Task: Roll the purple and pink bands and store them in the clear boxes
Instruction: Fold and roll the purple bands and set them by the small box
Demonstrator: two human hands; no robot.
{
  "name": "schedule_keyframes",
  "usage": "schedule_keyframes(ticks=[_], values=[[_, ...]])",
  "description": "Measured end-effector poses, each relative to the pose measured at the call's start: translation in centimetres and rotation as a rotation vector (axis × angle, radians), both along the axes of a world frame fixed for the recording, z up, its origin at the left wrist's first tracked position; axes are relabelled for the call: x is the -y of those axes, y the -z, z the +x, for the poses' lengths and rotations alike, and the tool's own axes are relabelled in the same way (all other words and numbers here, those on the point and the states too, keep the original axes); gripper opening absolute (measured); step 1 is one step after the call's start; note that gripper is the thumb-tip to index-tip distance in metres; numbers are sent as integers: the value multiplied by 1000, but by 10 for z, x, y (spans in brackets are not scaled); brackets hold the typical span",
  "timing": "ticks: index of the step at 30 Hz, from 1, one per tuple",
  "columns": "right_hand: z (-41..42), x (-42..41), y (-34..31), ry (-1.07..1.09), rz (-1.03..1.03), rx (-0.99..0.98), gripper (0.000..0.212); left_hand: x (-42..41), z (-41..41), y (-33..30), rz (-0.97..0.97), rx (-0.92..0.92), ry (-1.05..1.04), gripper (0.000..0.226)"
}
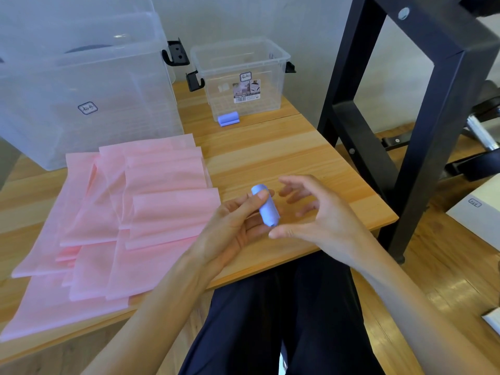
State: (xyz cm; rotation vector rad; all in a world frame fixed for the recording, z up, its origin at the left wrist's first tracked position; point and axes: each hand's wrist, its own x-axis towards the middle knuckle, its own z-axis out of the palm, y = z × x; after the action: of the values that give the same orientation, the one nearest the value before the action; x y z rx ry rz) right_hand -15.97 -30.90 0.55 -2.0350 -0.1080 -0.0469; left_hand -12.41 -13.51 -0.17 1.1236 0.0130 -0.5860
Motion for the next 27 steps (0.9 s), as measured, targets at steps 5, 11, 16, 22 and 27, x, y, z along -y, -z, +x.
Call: schedule_keyframes(ticks=[5, 11, 16, 22, 27], values=[[6, -4, -3, -216, -139, 38, 83, 0, 1, -6, 75, -49, 137, 35], [4, -8, 4, -142, -151, 76, 67, 0, 2, 1, 42, -97, 118, 26], [5, -11, 6, -79, -95, 75, 69, 2, 5, 0, 36, -60, 124, 30], [12, -8, 4, -95, -61, -69, 97, -1, 15, -4, 53, -55, 185, 40], [31, 7, -11, -25, 362, -215, 44, -10, 36, -13, 247, 87, 223, 39]])
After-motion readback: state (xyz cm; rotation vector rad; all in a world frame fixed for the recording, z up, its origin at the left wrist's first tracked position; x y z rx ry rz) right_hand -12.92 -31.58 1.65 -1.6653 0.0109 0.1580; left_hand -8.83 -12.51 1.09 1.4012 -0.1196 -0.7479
